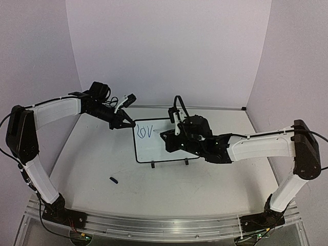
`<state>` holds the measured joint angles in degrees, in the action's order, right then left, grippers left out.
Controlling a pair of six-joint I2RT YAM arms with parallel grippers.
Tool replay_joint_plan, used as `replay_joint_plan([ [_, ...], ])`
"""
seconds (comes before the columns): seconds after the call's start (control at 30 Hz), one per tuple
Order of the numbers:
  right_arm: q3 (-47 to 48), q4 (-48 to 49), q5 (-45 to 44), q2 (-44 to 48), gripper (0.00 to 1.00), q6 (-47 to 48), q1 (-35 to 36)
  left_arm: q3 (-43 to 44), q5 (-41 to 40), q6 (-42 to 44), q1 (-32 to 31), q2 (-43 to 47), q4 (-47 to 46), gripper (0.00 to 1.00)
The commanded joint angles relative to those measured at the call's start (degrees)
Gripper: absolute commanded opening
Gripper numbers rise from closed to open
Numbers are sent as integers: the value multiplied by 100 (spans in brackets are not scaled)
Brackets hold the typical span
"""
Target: Write a sentence on the whiteboard
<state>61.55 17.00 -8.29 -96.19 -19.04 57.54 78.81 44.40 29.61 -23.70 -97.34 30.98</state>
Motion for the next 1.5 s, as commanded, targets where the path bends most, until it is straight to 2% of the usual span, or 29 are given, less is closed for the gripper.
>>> replay_joint_plan([
  [0.0,144,159,-154,-102,0,-36,-17,-14,-485,186,28,163,-15,0],
  [0.4,402,-4,-348,-337,0,-11,-17,-6,-466,186,31,197,-13,0],
  [0.9,138,-30,-863,-10,0,-94,-15,0,-476,187,32,162,2,0],
  [1.47,346,12,-661,-41,0,92,-16,3,-476,190,31,177,1,0],
])
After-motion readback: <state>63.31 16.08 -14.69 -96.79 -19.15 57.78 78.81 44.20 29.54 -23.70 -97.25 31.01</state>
